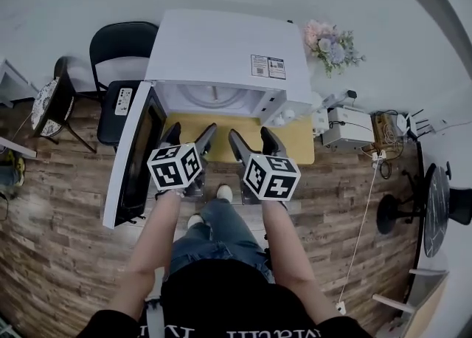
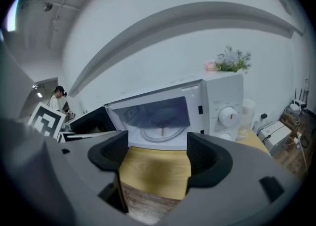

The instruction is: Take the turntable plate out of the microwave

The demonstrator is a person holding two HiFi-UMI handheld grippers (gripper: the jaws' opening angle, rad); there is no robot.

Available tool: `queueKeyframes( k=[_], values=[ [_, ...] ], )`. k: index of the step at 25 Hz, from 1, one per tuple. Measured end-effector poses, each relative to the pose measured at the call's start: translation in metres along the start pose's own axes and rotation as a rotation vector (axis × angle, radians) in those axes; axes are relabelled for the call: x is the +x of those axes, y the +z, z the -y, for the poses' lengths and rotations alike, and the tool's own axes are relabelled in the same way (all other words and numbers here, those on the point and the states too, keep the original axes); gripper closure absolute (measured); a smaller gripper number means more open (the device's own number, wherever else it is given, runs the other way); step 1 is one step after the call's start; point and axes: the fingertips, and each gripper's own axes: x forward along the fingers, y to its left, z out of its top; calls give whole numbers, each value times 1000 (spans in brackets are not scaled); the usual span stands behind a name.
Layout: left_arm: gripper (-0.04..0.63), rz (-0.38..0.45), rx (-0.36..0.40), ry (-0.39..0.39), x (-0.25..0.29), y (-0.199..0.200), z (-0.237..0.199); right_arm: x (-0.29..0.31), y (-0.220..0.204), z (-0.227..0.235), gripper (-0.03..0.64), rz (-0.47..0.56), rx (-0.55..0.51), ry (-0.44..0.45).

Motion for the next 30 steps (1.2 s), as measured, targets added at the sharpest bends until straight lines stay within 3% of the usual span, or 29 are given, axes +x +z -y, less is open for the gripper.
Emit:
queueKeyframes(
  k=[4,13,16,21,30],
  values=[
    [213,6,-78,20,31,0,-9,31,1,8,230,-27,58,66],
    [227,16,-426,0,91,-11,-36,80,0,29,232,-80,196,186],
    [227,38,-529,-9,104,-14,-42,89,-5,32,232,-114,181,204],
    [227,88,-632,3,116,-18,-53,94,-7,32,232,-135,147,237],
    [238,176,-855,-65,120,-13,-67,93,-6,27,232,-118,146,244]
  ],
)
